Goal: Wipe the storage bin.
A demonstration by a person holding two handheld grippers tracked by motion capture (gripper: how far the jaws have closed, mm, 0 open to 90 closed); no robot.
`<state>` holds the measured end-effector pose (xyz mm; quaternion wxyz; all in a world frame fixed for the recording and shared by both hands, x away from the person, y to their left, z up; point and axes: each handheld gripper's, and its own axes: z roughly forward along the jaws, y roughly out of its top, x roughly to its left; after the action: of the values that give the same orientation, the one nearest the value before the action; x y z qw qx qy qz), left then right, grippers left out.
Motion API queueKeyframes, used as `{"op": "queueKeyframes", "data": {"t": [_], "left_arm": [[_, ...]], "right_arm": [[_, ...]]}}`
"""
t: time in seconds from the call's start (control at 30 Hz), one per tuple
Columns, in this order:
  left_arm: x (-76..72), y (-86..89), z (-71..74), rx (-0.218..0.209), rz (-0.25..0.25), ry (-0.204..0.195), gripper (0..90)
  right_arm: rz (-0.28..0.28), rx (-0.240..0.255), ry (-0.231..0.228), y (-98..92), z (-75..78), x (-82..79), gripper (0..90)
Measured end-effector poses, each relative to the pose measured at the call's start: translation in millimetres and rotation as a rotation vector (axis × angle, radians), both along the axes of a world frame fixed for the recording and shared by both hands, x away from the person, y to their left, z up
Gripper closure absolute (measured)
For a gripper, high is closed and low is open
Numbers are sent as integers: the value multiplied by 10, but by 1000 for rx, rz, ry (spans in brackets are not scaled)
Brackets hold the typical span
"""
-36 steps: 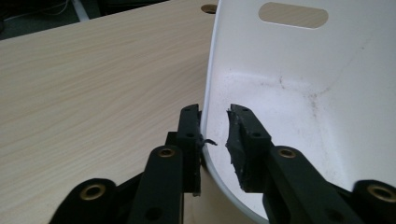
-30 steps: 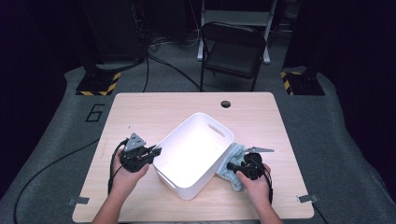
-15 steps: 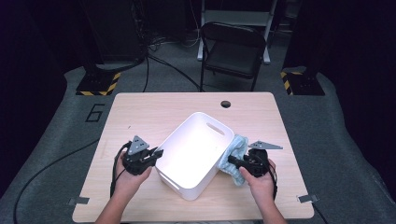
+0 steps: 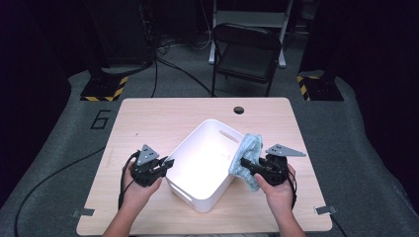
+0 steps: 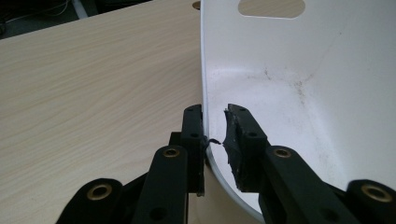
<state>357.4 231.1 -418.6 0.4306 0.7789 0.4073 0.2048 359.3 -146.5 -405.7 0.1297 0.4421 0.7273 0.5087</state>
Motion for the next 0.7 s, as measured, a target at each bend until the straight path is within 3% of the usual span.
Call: {"op": "queueKeyframes", "data": {"t": [0.07, 0.3, 0.53, 0.7], "left_arm": [[0, -1, -5, -7, 1, -2, 771], [2, 1, -7, -13, 2, 0, 771], [7, 5, -9, -13, -8, -2, 771], [11, 13, -4, 2, -21, -7, 773]], "right_arm": [[-9, -13, 11, 13, -50, 16, 688], [-6, 16, 46, -28, -145, 53, 704], [-10, -51, 92, 30, -289, 76, 709], [1, -89, 179, 95, -522, 143, 710]]}}
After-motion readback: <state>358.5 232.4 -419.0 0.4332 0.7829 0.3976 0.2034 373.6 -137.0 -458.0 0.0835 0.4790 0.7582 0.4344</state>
